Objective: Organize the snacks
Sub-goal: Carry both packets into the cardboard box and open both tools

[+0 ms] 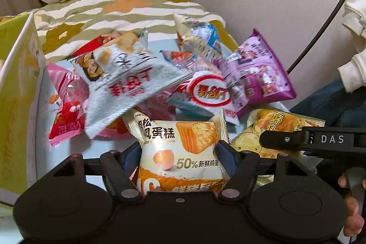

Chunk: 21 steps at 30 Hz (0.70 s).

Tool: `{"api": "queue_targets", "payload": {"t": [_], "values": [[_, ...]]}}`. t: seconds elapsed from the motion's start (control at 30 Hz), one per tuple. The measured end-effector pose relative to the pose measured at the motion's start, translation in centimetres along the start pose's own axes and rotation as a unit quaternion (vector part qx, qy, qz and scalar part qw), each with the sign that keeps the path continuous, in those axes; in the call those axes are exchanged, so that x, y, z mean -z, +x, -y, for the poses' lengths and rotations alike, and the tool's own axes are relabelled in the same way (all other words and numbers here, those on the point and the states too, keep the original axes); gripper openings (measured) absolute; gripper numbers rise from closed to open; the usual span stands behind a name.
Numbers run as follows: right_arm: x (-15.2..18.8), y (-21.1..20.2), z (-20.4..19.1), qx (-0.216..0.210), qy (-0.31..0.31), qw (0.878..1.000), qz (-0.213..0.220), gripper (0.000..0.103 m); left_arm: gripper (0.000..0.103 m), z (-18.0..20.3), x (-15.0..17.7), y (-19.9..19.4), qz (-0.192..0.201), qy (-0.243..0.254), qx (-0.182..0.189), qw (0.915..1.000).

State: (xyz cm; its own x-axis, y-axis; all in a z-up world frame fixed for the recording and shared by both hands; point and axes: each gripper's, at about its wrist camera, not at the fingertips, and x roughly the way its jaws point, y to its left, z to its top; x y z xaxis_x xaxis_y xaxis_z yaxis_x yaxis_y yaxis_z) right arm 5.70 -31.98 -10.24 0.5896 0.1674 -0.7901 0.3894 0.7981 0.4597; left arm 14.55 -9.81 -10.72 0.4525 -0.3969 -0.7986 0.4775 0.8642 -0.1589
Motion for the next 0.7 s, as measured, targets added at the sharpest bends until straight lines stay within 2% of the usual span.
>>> {"api": "queue_targets", "payload": {"t": [0.37, 0.7], "values": [[-0.1, -3.5, -0.6, -0.017, -0.016, 1.000, 0.005, 0.066, 0.074, 0.8, 0.6, -4.6, 0.031, -0.030, 0.002, 0.9991], [-0.5, -6.4, -4.8, -0.078, -0.070, 0.994, 0.017, 0.066, 0.074, -1.3, 0.9, -12.0, 0.094, -0.069, -0.046, 0.9922]]}}
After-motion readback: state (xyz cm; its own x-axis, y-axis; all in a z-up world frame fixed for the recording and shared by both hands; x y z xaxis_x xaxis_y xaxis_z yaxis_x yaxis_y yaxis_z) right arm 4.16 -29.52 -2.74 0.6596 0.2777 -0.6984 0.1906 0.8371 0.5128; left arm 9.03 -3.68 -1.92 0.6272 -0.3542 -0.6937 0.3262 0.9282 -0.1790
